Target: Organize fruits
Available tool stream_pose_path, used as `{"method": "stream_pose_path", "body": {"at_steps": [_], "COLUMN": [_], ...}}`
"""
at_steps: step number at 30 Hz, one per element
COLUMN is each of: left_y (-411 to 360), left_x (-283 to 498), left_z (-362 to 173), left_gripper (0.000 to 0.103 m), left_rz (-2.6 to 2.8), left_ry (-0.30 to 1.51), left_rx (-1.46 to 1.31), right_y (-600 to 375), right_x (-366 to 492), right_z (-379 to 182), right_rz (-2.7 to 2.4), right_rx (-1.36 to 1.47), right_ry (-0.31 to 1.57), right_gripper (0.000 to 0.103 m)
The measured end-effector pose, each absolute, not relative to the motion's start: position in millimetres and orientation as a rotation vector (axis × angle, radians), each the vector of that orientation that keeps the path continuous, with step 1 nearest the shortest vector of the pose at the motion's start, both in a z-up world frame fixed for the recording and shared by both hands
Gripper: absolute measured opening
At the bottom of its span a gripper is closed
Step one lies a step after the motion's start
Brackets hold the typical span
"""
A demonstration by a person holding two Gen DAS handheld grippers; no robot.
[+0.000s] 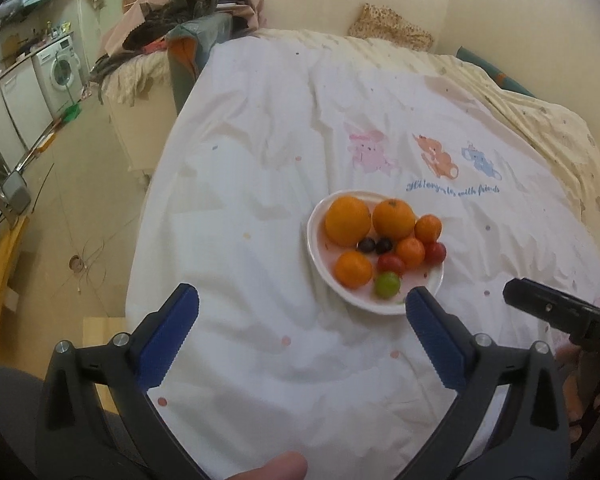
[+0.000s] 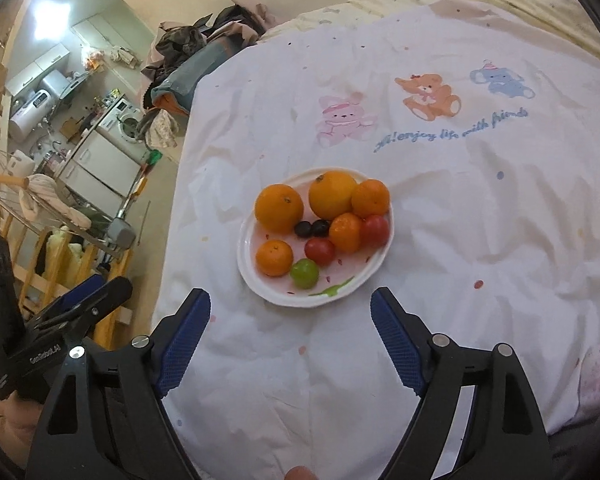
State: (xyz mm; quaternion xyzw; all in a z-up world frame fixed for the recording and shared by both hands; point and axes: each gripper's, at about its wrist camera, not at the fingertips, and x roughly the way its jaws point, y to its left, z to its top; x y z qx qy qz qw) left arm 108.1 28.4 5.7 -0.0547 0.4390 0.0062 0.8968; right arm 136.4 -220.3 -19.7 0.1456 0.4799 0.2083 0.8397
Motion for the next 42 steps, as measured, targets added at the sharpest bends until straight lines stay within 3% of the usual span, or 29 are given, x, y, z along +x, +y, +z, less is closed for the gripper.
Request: {"method": "stream_pose_path", "body": {"at_steps": [7,10,15,42], "left_y": [28,30,24,17], "left_x": [97,94,90,89], "left_z": [-8,-6,-2,-3], "left_gripper": [0.102,0.102,0.102,0.102], "left_rz": [0.013,0.017,0.031,0.026], "left_ry": [0.933,0.921,0.871,0.847], "left_rx": [-0.115,-0.125,-0.066,-0.032], "right_y": [-211,-209,-203,-202], "right_x": [116,107,97,103], "right_z": [-16,-13,-10,-17], "right_rz": [0.372,0.313,0.25,0.173], "right_rx": [0.24,0.192,0.138,0.097], "right_ry": [0.904,0.83,0.757,0.782], "right_gripper": [0.094,0.103,0.103,0.103]}}
